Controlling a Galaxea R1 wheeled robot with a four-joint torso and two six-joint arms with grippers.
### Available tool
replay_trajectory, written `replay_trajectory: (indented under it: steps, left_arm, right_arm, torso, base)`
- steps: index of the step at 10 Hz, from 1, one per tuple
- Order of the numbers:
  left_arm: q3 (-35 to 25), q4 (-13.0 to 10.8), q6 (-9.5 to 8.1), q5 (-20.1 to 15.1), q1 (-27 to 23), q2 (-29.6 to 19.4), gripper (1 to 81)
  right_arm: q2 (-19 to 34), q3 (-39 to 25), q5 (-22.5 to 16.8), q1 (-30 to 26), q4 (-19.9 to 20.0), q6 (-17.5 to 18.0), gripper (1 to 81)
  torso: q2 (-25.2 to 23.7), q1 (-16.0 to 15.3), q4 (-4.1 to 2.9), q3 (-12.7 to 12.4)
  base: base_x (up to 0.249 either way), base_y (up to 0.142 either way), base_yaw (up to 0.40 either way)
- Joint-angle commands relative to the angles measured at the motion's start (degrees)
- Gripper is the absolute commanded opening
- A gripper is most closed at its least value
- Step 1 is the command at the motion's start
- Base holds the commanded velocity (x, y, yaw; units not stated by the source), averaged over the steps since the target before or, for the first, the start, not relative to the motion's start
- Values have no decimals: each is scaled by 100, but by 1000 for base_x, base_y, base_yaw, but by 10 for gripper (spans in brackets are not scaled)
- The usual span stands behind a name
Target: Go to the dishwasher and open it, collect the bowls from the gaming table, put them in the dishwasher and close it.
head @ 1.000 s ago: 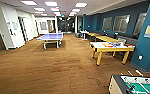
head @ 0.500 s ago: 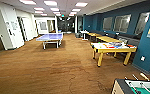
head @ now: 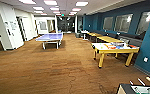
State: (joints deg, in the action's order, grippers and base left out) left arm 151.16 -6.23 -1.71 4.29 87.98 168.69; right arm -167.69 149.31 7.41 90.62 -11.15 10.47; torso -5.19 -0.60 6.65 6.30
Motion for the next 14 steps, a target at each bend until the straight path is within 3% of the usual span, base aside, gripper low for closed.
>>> replay_trajectory:
  steps: [1, 14]
  left_arm:
    - [-17, -45, 4, -297, -267, -55, 811]
    - [-17, -45, 4, -297, -268, -37, 811]
  right_arm:
    - [49, 0, -275, -251, -27, -10, 811]
    - [49, -8, -275, -251, -27, -10, 811]
  torso:
    - [0, 0, 0, 0]
    - [0, -2, 0, 0]
  base:
    - [186, 0, 0]
    - [191, 0, 0]
